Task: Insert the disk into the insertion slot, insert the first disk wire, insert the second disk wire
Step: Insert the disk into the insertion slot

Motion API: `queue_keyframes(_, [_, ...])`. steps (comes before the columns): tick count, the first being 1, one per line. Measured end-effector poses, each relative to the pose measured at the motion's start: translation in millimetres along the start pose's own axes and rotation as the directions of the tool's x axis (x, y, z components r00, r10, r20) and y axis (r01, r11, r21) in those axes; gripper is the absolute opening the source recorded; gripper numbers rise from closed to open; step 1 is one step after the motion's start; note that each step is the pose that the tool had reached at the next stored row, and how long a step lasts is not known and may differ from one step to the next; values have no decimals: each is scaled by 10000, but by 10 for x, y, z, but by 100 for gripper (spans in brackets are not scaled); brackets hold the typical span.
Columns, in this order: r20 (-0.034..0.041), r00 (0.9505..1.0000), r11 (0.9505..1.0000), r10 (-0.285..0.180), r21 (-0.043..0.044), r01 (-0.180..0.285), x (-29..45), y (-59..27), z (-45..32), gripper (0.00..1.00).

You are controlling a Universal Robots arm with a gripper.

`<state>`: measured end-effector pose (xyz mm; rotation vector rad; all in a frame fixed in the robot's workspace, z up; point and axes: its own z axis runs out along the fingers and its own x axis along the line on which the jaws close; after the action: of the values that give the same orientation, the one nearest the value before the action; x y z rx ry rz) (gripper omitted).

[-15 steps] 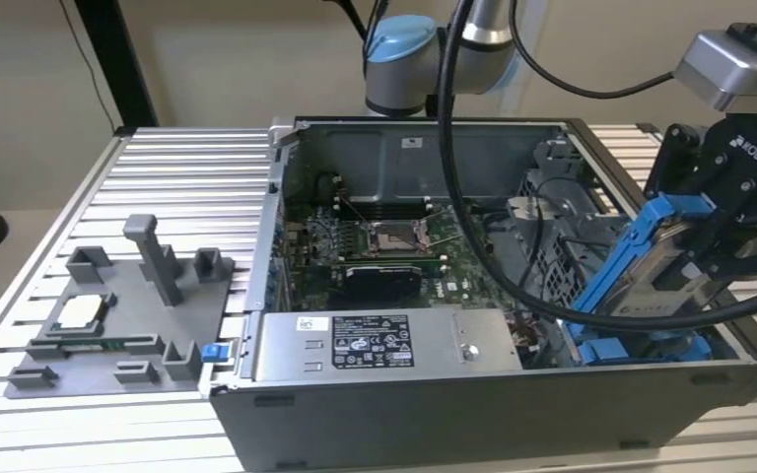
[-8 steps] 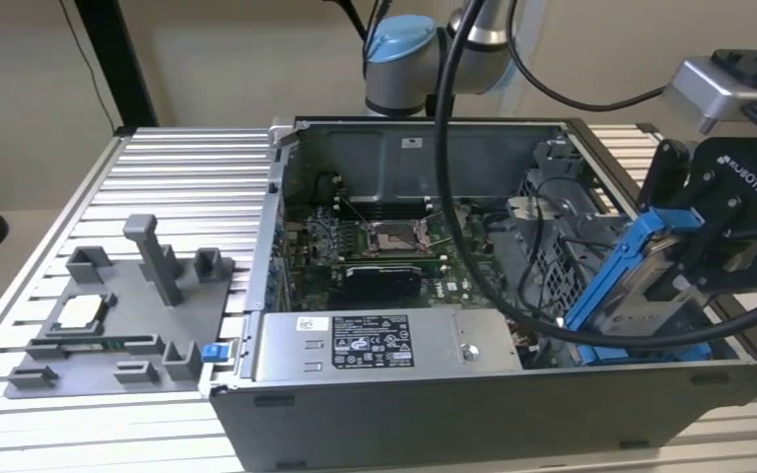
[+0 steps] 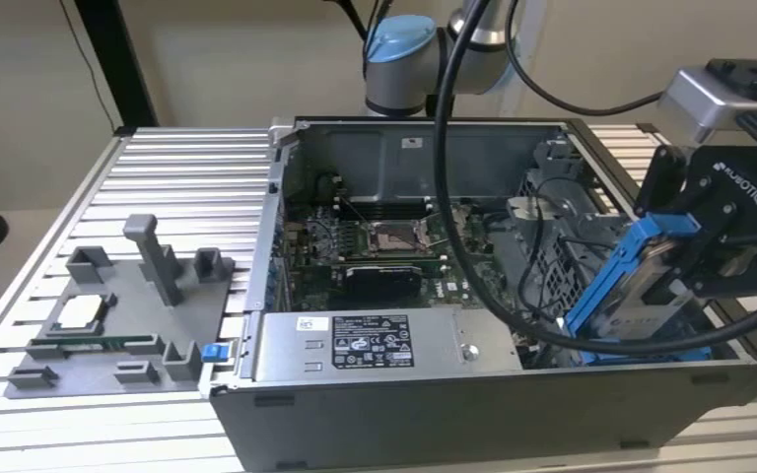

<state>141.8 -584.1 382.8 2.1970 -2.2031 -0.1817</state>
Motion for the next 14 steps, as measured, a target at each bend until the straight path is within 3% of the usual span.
queue_keyframes(14, [0, 10000, 10000, 1, -3, -1, 2, -3, 33, 0])
